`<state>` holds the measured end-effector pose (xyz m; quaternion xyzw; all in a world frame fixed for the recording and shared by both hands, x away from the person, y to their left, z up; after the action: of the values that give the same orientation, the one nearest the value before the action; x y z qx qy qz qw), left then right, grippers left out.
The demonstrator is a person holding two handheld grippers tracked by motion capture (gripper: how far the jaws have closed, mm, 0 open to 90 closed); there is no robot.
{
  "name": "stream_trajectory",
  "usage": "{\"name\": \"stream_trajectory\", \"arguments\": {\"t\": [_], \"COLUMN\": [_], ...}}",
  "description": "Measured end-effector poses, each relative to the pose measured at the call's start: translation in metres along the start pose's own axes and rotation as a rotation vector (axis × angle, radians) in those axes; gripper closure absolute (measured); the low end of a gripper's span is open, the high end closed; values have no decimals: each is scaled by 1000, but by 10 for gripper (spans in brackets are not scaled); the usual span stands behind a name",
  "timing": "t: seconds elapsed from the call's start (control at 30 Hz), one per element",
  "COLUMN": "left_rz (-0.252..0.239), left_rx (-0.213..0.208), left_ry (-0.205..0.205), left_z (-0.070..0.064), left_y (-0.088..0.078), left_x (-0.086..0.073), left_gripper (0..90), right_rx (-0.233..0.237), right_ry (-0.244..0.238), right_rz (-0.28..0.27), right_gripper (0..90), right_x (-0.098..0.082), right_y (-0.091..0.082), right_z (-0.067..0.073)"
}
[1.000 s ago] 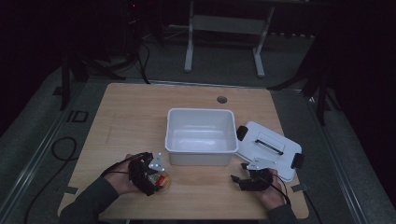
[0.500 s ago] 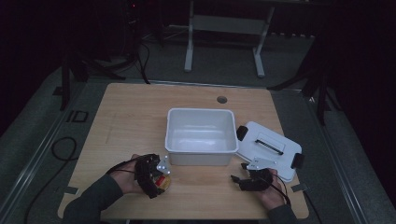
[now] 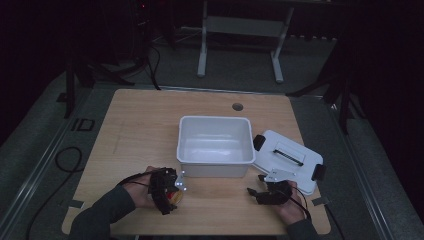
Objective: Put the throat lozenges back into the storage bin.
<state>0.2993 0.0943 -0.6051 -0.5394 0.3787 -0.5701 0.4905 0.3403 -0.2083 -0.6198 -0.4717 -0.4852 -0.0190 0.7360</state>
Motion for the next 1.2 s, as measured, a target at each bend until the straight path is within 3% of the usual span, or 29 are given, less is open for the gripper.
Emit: {"name": "stream_trajectory", "arguments": {"t": [0.4, 1.2], "left_rz": [78, 74], "left_rx": [-5, 30], "left_ry": [56, 49], "left_z": [3, 10], "left_y": [4, -13], "left_x": [1, -1], "left_gripper": [161, 200], "right_rx": [0, 1], "right_ry": [-1, -1], "right_rz": [0, 1], "right_gripper": [305, 302], "right_x": [0, 0], "right_y": [0, 0], "right_z": [0, 0]}}
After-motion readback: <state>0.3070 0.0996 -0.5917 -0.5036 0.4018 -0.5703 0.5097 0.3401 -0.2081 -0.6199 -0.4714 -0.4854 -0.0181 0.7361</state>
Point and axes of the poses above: each handheld gripper's, and its own axes: y roughly forward along the jaws, x roughly out of its top, z roughly to its left, the point moved 9 cm from there along y, roughly forward along the jaws, and after that the axes turned 7 degrees about y, right-handed, at the moved point
